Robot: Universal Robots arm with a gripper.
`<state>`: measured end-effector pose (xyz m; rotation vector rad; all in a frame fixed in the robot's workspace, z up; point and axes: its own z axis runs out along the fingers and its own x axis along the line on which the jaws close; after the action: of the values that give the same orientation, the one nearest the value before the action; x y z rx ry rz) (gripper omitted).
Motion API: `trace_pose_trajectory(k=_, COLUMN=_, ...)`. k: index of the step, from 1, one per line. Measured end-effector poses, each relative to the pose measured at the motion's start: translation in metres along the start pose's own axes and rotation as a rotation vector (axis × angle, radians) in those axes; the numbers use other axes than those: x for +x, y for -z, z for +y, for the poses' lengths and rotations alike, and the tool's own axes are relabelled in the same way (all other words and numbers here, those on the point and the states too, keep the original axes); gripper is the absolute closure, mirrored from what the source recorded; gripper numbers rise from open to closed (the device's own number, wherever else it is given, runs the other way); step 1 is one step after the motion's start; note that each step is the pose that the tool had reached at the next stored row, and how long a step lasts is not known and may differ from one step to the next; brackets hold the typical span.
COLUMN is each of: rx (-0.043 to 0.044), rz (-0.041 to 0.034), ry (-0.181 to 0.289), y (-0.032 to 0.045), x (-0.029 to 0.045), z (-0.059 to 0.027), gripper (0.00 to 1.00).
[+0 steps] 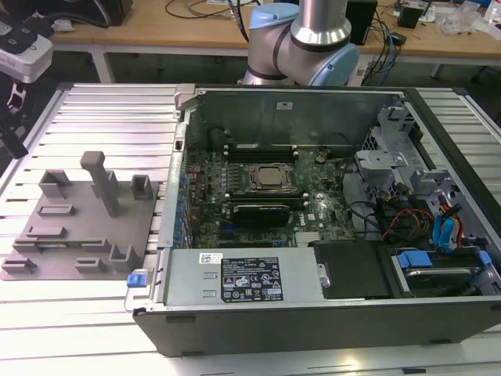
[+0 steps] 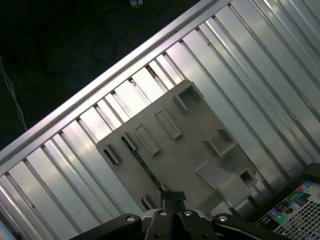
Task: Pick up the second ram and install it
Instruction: 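Pick up the second ram and move it above second insertion slot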
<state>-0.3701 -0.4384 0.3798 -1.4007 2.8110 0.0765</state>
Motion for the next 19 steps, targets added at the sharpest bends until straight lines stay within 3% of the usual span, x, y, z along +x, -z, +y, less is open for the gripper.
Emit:
trace_pose_trajectory(k=7, rx=-0.0025, rz=0.005, ry=0.114, y=0.0, x=0.0, z=0.0, gripper=0.92)
trace_pose_trajectory(k=14, rx=-0.0039, rz=0.0079, ry=0.182, y=0.0, x=0.0, z=0.0, gripper=0.92)
trace_pose_trajectory(k=19, rx=-0.0058, rz=0.0115, ry=0.264, y=0.0, x=0.0, z=0.0, gripper=0.92)
